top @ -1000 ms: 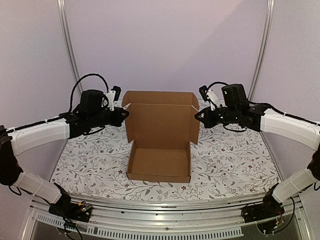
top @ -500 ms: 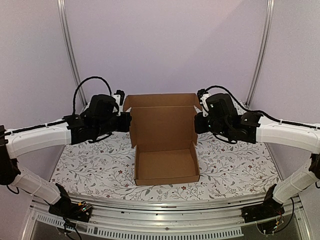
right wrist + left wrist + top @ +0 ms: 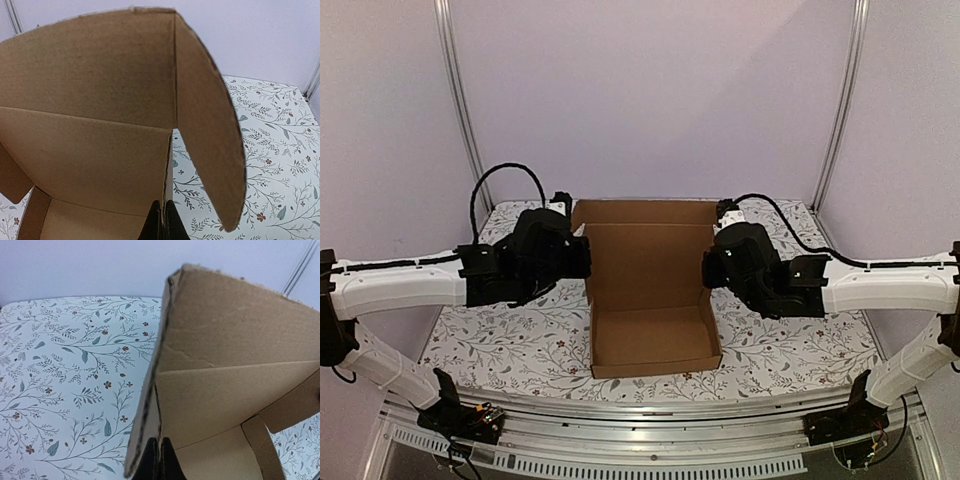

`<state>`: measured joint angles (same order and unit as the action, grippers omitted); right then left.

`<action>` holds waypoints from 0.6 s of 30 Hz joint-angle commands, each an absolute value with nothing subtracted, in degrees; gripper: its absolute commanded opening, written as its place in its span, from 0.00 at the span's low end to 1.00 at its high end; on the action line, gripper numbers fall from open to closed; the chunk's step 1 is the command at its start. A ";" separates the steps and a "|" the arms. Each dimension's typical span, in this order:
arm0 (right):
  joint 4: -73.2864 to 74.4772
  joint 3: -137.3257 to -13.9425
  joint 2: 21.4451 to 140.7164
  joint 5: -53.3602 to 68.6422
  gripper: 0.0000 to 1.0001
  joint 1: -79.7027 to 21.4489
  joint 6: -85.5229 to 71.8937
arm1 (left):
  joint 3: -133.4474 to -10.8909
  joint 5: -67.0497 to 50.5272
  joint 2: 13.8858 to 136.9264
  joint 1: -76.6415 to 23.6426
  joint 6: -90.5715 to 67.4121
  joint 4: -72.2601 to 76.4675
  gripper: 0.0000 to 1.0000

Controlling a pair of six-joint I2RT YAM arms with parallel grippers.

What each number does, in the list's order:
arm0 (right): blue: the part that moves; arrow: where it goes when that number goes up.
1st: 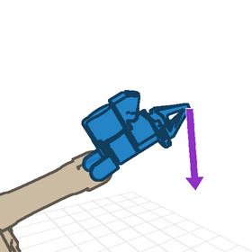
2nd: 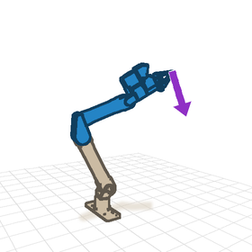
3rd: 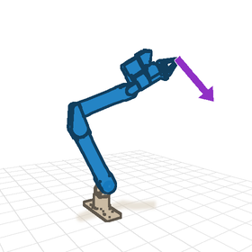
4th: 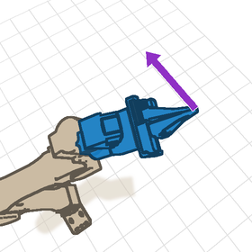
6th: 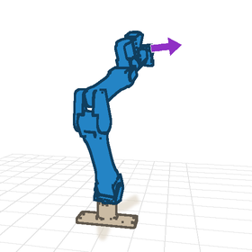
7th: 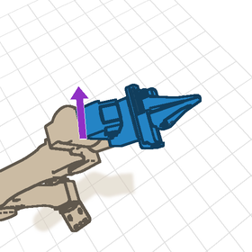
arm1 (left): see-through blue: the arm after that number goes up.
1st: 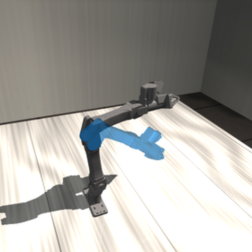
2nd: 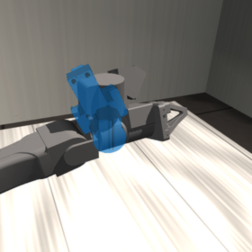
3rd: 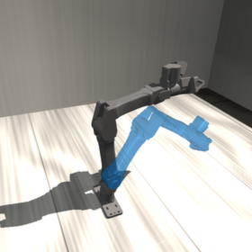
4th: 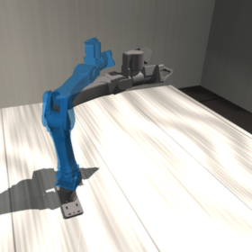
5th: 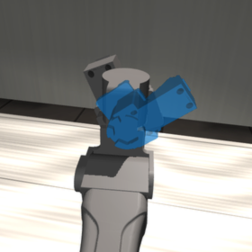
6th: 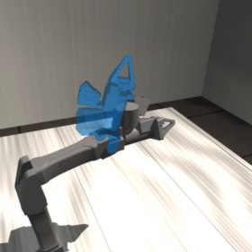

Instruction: Fold the paper box

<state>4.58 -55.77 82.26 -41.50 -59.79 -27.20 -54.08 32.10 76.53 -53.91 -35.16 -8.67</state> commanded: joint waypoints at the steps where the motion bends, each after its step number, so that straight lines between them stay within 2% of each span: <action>1: -2.37 -52.52 82.62 -48.34 0.00 -63.34 -29.20 | -51.39 35.61 77.11 -58.87 -38.56 -6.56 0.00; 18: -3.01 -47.34 81.75 -56.46 0.00 -70.12 -31.96 | -45.73 44.15 76.59 -69.01 -45.43 -7.48 0.00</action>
<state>-2.57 -49.43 82.24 -55.92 -67.64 -30.87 -47.90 47.20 75.85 -65.67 -41.87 -3.84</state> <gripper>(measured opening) 0.006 0.010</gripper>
